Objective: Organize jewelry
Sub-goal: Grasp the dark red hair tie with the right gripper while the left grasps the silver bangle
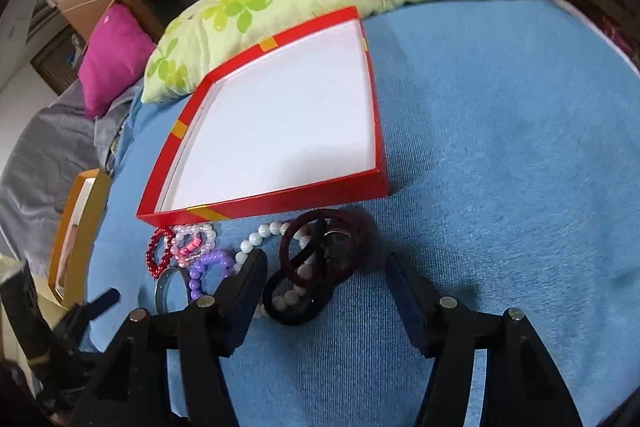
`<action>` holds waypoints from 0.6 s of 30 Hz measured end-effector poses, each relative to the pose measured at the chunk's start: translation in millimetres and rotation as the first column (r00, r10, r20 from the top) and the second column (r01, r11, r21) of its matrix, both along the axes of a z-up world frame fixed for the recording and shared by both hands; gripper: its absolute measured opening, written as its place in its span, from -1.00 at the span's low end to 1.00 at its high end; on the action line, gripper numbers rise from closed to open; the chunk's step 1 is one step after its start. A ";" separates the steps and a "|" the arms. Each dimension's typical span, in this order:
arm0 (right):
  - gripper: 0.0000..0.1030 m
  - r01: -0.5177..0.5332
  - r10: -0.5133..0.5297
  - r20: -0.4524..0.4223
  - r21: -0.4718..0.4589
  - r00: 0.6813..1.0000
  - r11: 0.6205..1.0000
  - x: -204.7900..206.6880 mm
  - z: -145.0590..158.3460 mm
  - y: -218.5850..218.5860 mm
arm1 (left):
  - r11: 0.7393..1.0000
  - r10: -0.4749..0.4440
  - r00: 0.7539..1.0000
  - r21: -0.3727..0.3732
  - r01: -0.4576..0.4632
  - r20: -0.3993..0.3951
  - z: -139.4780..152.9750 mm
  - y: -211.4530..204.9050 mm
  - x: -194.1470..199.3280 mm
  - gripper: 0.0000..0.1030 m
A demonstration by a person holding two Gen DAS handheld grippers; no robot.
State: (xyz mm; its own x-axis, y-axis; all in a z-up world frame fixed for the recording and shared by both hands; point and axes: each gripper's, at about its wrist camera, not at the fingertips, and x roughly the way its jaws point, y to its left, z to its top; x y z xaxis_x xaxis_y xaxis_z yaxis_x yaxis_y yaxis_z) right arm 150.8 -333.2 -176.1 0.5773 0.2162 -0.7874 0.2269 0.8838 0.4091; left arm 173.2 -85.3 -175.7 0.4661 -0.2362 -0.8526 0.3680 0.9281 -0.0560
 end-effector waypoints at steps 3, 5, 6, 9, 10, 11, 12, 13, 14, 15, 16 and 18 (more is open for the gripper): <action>-0.42 -0.009 0.009 0.005 -0.016 1.000 1.000 1.4 -0.1 3.5 | 1.000 -0.011 1.000 -0.006 0.011 -0.021 -5.5 -9.9 2.1 1.00; -0.51 -0.019 0.019 0.004 -0.016 1.000 1.000 1.3 -1.0 6.7 | 1.000 -0.021 0.999 -0.016 0.020 -0.036 -8.7 -15.7 3.3 1.00; -0.63 -0.020 0.020 0.007 -0.026 1.000 0.999 0.4 -0.4 8.3 | 1.000 -0.022 0.999 -0.020 0.021 -0.039 -9.7 -18.3 3.6 0.99; -0.69 -0.030 0.031 0.034 -0.042 0.999 0.999 -5.3 5.3 10.9 | 0.999 -0.037 0.999 -0.011 0.036 -0.010 -8.2 -23.1 0.3 0.60; -0.69 -0.033 0.035 0.049 -0.048 0.998 0.998 -8.0 8.8 11.5 | 0.999 -0.043 0.999 -0.009 0.043 0.000 -7.6 -24.6 -0.8 0.52; -0.70 -0.034 0.038 0.058 -0.055 0.998 0.998 -9.9 11.1 12.0 | 0.999 -0.047 0.999 -0.012 0.048 0.008 -6.9 -26.4 -1.2 0.33; -0.71 -0.036 0.041 0.068 -0.068 0.997 0.997 -12.3 13.8 12.7 | 0.999 -0.051 0.999 -0.014 0.051 0.009 -7.0 -26.4 -1.2 0.07; -0.71 -0.039 0.045 0.075 -0.075 0.996 0.996 -14.4 15.7 13.3 | 0.998 -0.055 0.998 -0.015 0.055 0.005 -7.7 -25.5 -1.0 -0.03; -0.71 -0.042 0.048 0.079 -0.077 0.996 0.996 -16.2 16.7 13.7 | 0.999 -0.052 0.999 -0.013 0.052 0.009 -7.9 -24.7 -1.4 -0.14; -0.71 -0.045 0.051 0.081 -0.074 0.995 0.996 -18.1 17.6 13.5 | 0.999 -0.052 0.999 -0.017 0.052 0.012 -7.3 -23.5 -1.8 -0.33; -0.71 -0.046 0.052 0.085 -0.070 0.995 0.996 -20.4 18.6 13.0 | 0.998 -0.056 0.998 -0.024 0.056 0.010 -6.3 -21.5 -2.3 -0.43; -0.71 -0.046 0.053 0.095 -0.070 0.994 0.996 -24.5 21.3 12.3 | 0.997 -0.066 0.998 -0.046 0.066 0.004 -5.0 -16.7 -3.5 -0.73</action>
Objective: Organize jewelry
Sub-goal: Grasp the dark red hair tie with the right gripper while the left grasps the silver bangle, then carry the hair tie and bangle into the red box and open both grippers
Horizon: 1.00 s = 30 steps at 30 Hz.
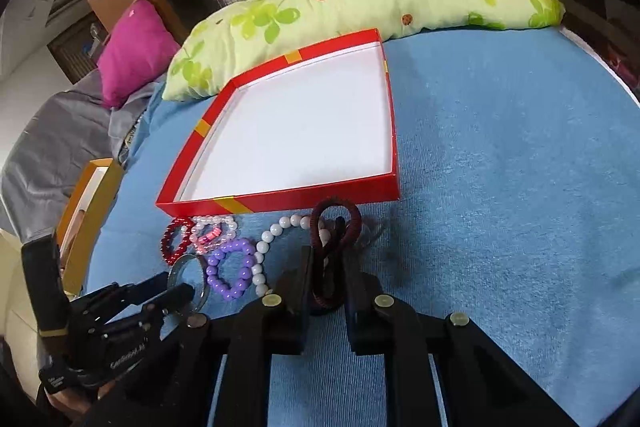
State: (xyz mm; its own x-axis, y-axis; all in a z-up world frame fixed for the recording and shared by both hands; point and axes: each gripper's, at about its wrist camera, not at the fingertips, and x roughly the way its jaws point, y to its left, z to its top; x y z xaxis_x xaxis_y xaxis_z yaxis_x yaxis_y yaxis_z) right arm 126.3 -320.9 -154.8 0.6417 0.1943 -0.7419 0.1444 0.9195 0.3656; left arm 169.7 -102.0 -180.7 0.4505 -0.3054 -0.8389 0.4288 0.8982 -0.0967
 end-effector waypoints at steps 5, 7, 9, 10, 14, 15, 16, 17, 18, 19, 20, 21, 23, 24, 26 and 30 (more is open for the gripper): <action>-0.71 -0.003 0.002 0.049 0.025 0.999 1.000 -8.0 10.9 -4.1 | 1.000 -0.002 1.000 -0.024 0.003 0.007 3.5 14.3 -2.3 -0.81; -0.71 0.000 -0.002 0.058 0.029 0.998 1.000 -9.2 13.4 -4.6 | 0.999 -0.005 1.000 -0.032 0.006 0.016 5.5 19.0 -4.7 -0.82; -0.71 0.002 -0.004 0.059 0.034 0.998 0.999 -8.9 13.5 -4.2 | 0.999 0.004 1.000 -0.034 -0.004 0.017 6.9 21.7 -5.0 -0.82; -0.71 0.002 -0.004 0.057 0.037 0.998 0.999 -8.3 13.2 -4.0 | 0.999 0.012 1.000 -0.036 -0.012 0.008 6.8 24.1 -4.2 -0.82; -0.71 0.001 -0.003 0.049 0.042 0.999 0.999 -7.0 10.7 -1.4 | 0.997 0.022 0.998 -0.071 -0.027 -0.066 2.5 22.9 -1.7 0.35; -0.71 0.000 -0.002 0.048 0.042 0.999 0.999 -6.6 10.4 -0.6 | 0.995 0.023 0.998 -0.092 -0.028 -0.058 3.4 21.9 -4.7 0.52; -0.71 -0.001 -0.001 0.048 0.041 0.999 0.999 -6.6 9.9 -0.4 | 0.994 0.019 0.999 -0.106 -0.024 -0.044 4.5 18.9 -7.4 0.52; -0.71 0.000 -0.002 0.048 0.040 0.999 0.999 -6.7 9.4 -0.2 | 0.995 0.005 0.999 -0.097 -0.009 -0.043 3.8 13.0 -7.9 0.52; -0.71 0.001 -0.003 0.047 0.043 0.999 0.999 -6.5 9.1 -0.2 | 0.997 -0.007 0.999 -0.083 0.003 -0.046 2.2 7.1 -7.3 0.52; -0.71 0.000 -0.003 0.046 0.045 0.999 0.999 -6.4 8.6 -0.1 | 0.998 -0.009 0.999 -0.062 0.006 -0.049 -1.0 1.4 -6.0 0.52; -0.71 0.000 -0.002 0.045 0.043 0.999 0.999 -6.5 8.1 0.5 | 0.999 0.001 0.999 -0.043 -0.003 -0.047 -4.4 -3.3 -4.7 0.52; -0.71 -0.001 -0.001 0.044 0.043 0.999 0.999 -6.2 7.9 1.4 | 1.000 0.008 0.999 -0.029 -0.009 -0.037 -5.4 -7.2 -4.4 0.52; -0.71 -0.008 0.006 0.043 0.048 0.999 0.999 -5.6 7.5 3.3 | 1.000 -0.006 1.000 0.012 0.006 0.000 -6.1 -17.8 -7.3 0.52; -0.71 -0.009 0.007 0.044 0.045 0.999 0.999 -5.3 7.9 4.3 | 0.999 -0.023 1.000 0.029 0.023 0.011 -6.6 -24.0 -9.3 0.52; -0.71 -0.010 0.007 0.049 0.045 0.999 0.999 -4.7 9.4 5.2 | 0.998 -0.030 0.999 0.051 0.028 0.039 -6.5 -28.3 -12.8 0.33; -0.71 -0.012 0.009 0.074 0.041 0.997 0.999 -2.0 16.3 8.0 | 0.999 -0.024 0.997 0.042 0.021 0.069 -2.4 -19.2 -11.9 0.20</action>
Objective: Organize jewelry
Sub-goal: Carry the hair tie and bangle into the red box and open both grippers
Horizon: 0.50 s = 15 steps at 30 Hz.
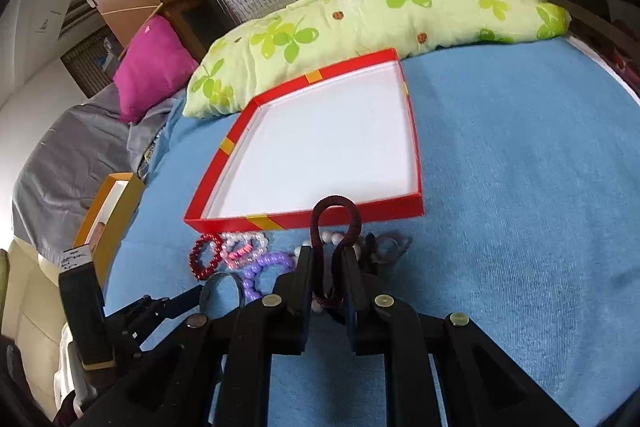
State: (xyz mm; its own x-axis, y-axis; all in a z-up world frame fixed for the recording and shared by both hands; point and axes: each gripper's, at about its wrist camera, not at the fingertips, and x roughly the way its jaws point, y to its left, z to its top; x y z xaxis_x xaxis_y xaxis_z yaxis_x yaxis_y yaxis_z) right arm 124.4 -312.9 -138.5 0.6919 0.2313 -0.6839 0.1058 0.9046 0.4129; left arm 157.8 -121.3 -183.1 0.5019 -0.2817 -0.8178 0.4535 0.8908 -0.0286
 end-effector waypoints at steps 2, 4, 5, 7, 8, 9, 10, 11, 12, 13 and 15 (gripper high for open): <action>-0.71 -0.010 0.010 0.022 -0.009 1.000 1.000 4.1 5.8 4.4 | 1.000 0.014 1.000 -0.002 -0.014 0.022 8.2 7.2 -1.7 0.20; -0.71 -0.016 0.017 0.046 -0.017 0.999 1.000 9.8 11.6 8.1 | 1.000 0.024 0.998 -0.017 -0.023 0.056 22.9 14.3 -4.4 0.20; -0.71 -0.019 0.020 0.055 -0.019 0.998 1.000 12.3 13.6 9.4 | 0.999 0.030 0.996 -0.017 -0.028 0.089 33.8 16.9 -6.7 0.20; -0.71 -0.019 0.023 0.076 -0.043 0.997 0.999 20.8 18.7 13.2 | 0.999 0.040 0.987 -0.011 -0.039 0.155 57.0 17.8 -6.6 0.21; -0.71 -0.018 0.022 0.080 -0.053 0.997 0.998 25.9 19.9 14.1 | 0.999 0.039 0.983 -0.010 -0.038 0.179 64.1 15.4 -4.8 0.21; -0.71 -0.015 0.020 0.080 -0.057 0.997 0.998 31.2 20.4 14.2 | 0.999 0.036 0.978 -0.001 -0.037 0.207 72.4 12.8 -1.6 0.21; -0.71 -0.013 0.018 0.078 -0.055 0.997 0.998 38.6 20.3 13.6 | 0.999 0.036 0.971 0.024 -0.043 0.238 77.9 7.7 5.9 0.21; -0.71 -0.015 0.018 0.073 -0.051 0.997 0.999 45.4 19.4 12.6 | 0.997 0.042 0.964 0.058 -0.059 0.262 79.2 2.1 16.8 0.21; -0.71 -0.018 0.021 0.067 -0.047 0.998 0.999 52.1 17.9 11.9 | 0.993 0.050 0.958 0.085 -0.076 0.281 78.5 -2.7 27.2 0.21; -0.71 -0.020 0.023 0.056 -0.045 0.998 0.999 60.1 14.9 11.1 | 0.990 0.056 0.953 0.108 -0.092 0.299 77.0 -7.2 37.6 0.21; -0.71 -0.015 0.017 0.034 -0.045 0.999 0.999 71.4 8.6 8.5 | 0.984 0.070 0.948 0.137 -0.117 0.311 70.4 -12.4 58.7 0.21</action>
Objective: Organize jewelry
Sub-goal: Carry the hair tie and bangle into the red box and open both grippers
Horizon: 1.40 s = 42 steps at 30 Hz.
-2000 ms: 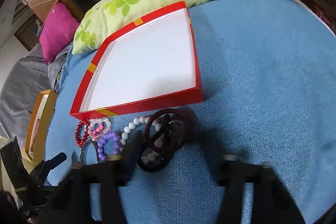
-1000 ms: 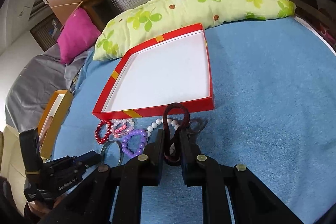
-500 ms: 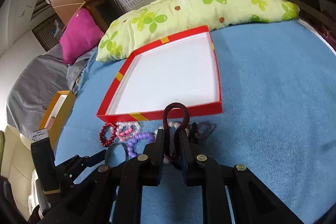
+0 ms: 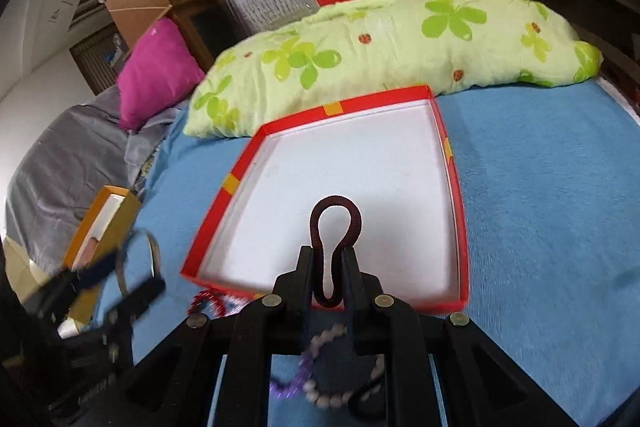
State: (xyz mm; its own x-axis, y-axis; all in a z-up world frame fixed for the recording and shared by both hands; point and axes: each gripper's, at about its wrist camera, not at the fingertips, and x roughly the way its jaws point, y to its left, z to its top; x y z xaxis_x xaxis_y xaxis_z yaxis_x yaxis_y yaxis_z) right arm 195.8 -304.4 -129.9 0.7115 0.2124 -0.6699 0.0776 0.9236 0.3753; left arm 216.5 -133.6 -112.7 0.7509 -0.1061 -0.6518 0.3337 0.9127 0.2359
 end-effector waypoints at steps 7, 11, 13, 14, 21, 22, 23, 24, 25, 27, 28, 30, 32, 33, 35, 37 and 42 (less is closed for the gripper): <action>-0.71 0.013 -0.012 -0.047 0.017 0.999 1.000 25.2 -14.3 -8.6 | 0.999 0.029 0.999 0.040 -0.028 -0.042 -24.5 -10.0 32.2 0.21; -0.71 0.002 0.000 -0.066 0.030 0.998 1.000 33.3 -18.6 -6.0 | 0.998 0.013 0.998 0.054 -0.009 -0.069 -34.7 -16.0 38.2 0.23; -0.67 -0.003 0.005 -0.077 0.029 0.997 1.000 36.7 -21.3 -3.2 | 0.998 0.005 0.996 0.064 0.001 -0.091 -39.8 -18.4 40.9 0.24; -0.65 -0.003 0.006 -0.086 0.035 0.996 0.999 37.8 -23.0 -2.8 | 0.997 0.004 0.995 0.071 0.002 -0.095 -41.4 -19.2 41.0 0.24; -0.31 0.028 -0.022 -0.114 0.053 0.993 0.998 35.1 -25.2 -9.1 | 0.999 -0.003 0.999 0.033 0.005 -0.049 -24.0 -7.5 27.6 0.27; -0.07 0.030 -0.025 -0.100 0.050 0.995 0.998 32.6 -22.5 -9.7 | 1.000 -0.003 0.999 0.022 0.004 -0.037 -19.4 -4.9 24.3 0.28; 0.08 0.033 -0.029 -0.091 0.044 0.995 0.998 30.6 -19.9 -9.8 | 1.000 -0.001 1.000 0.009 0.001 -0.019 -12.4 -0.6 18.4 0.28; 0.14 0.038 -0.035 -0.081 0.036 0.996 0.999 28.1 -17.6 -10.0 | 1.000 0.001 1.000 0.001 -0.001 -0.007 -7.9 2.3 14.8 0.29; 0.14 0.043 -0.041 -0.068 0.028 0.997 0.999 25.3 -15.1 -9.7 | 1.000 0.002 1.000 -0.007 -0.002 0.008 -2.6 5.9 10.4 0.29; 0.14 0.036 -0.035 -0.039 0.016 0.999 0.999 18.3 -9.1 -8.0 | 1.000 0.009 0.999 -0.021 -0.008 0.041 8.0 14.0 -0.1 0.30; 0.14 0.032 -0.032 -0.030 0.013 0.999 0.999 15.6 -6.6 -7.0 | 1.000 0.012 0.999 -0.027 -0.010 0.052 12.1 17.7 -3.5 0.30; 0.14 0.026 -0.026 -0.003 0.003 1.000 1.000 8.3 -1.5 -4.0 | 0.999 0.021 0.997 -0.043 -0.018 0.074 20.8 26.4 -11.6 0.30; 0.14 0.020 -0.020 0.020 -0.018 1.000 1.000 -0.4 3.9 0.4 | 0.998 0.031 0.995 -0.057 -0.026 0.090 27.3 34.0 -17.7 0.31; 0.14 0.020 -0.019 0.027 -0.022 0.999 1.000 -3.6 5.6 1.9 | 0.998 0.037 0.994 -0.062 -0.031 0.098 30.5 38.0 -20.9 0.31; 0.14 0.009 -0.009 0.042 -0.021 0.999 1.000 -12.0 9.6 5.1 | 0.997 0.050 0.993 -0.068 -0.043 0.110 35.2 44.7 -25.7 0.31; 0.14 -0.004 0.005 0.052 -0.024 0.999 1.000 -18.7 12.7 9.0 | 0.996 0.063 0.990 -0.075 -0.054 0.123 38.9 51.3 -30.3 0.31; 0.14 -0.033 0.037 0.076 -0.051 0.996 0.998 -30.6 17.7 20.6 | 0.994 0.090 0.986 -0.082 -0.079 0.139 43.5 63.4 -37.1 0.32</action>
